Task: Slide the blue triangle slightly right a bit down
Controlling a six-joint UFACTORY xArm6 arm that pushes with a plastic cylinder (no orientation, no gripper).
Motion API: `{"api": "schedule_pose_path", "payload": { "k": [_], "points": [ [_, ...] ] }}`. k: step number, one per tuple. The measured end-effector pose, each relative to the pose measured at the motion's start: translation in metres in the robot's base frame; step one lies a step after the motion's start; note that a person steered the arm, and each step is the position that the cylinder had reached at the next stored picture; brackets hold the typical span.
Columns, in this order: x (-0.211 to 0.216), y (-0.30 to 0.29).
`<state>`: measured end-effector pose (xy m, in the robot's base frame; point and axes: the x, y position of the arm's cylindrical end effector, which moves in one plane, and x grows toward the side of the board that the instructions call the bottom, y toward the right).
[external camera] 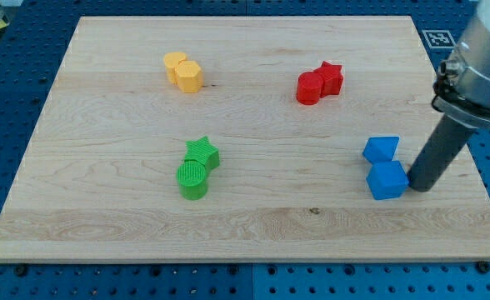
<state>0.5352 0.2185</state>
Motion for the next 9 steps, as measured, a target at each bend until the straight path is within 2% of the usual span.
{"api": "schedule_pose_path", "payload": {
  "k": [1,2,3,4,6,7,8,9],
  "points": [
    [-0.016,0.014],
    [-0.055,-0.002],
    [-0.056,-0.029],
    [-0.038,-0.035],
    [-0.049,-0.008],
    [-0.064,-0.055],
    [-0.062,-0.105],
    [-0.045,-0.104]
  ]
}}
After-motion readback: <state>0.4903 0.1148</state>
